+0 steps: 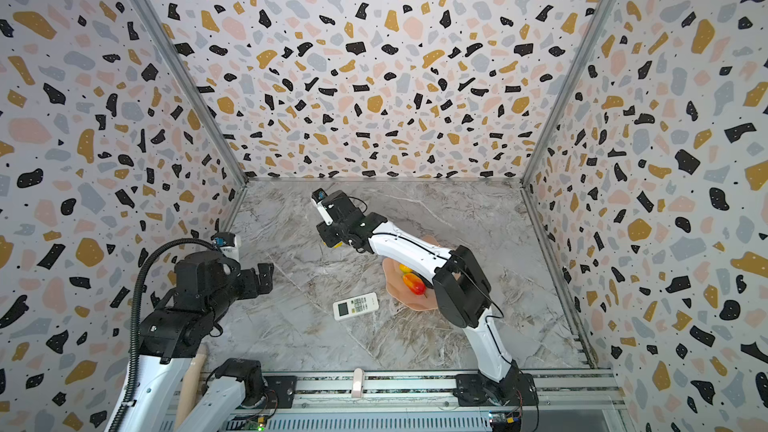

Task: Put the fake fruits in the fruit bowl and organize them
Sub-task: 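Carry the lemon with the right gripper over the pink bowl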

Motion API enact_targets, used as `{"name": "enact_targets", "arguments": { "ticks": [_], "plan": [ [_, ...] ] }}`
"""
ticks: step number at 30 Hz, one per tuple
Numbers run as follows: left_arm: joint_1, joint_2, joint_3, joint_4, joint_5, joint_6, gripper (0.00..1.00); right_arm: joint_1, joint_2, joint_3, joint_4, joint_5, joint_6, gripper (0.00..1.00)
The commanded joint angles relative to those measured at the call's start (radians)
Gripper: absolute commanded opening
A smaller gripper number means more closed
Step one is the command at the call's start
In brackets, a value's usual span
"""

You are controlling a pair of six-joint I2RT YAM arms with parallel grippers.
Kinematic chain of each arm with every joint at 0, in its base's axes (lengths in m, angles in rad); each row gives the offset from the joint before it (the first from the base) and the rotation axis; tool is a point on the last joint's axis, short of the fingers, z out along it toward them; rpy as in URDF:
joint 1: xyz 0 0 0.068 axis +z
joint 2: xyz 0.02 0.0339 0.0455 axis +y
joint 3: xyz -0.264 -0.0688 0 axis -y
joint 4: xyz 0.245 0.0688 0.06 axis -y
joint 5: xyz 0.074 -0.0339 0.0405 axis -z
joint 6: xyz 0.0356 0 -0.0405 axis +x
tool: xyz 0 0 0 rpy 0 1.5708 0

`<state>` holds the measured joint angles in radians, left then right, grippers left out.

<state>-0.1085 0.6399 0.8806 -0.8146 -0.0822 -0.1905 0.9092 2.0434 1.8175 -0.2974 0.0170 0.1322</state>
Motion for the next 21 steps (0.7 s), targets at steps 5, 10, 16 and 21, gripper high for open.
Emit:
{"name": "enact_targets", "arguments": {
  "ticks": [5, 10, 16, 21],
  "plan": [
    [-0.002, -0.001, -0.011, 0.017, 0.013, 0.013, 0.99, -0.002, -0.347, -0.230, -0.079, 0.075, -0.025, 0.30],
    [-0.002, 0.007, -0.009, 0.017, 0.013, 0.012, 1.00, -0.008, -0.585, -0.445, -0.160, 0.143, 0.025, 0.29],
    [-0.002, 0.010, -0.007, 0.015, 0.013, 0.012, 0.99, -0.021, -0.841, -0.700, -0.268, 0.196, 0.137, 0.29],
    [-0.002, 0.015, -0.008, 0.016, 0.013, 0.011, 1.00, -0.045, -0.970, -0.856, -0.301, 0.193, 0.199, 0.29]
  ]
}}
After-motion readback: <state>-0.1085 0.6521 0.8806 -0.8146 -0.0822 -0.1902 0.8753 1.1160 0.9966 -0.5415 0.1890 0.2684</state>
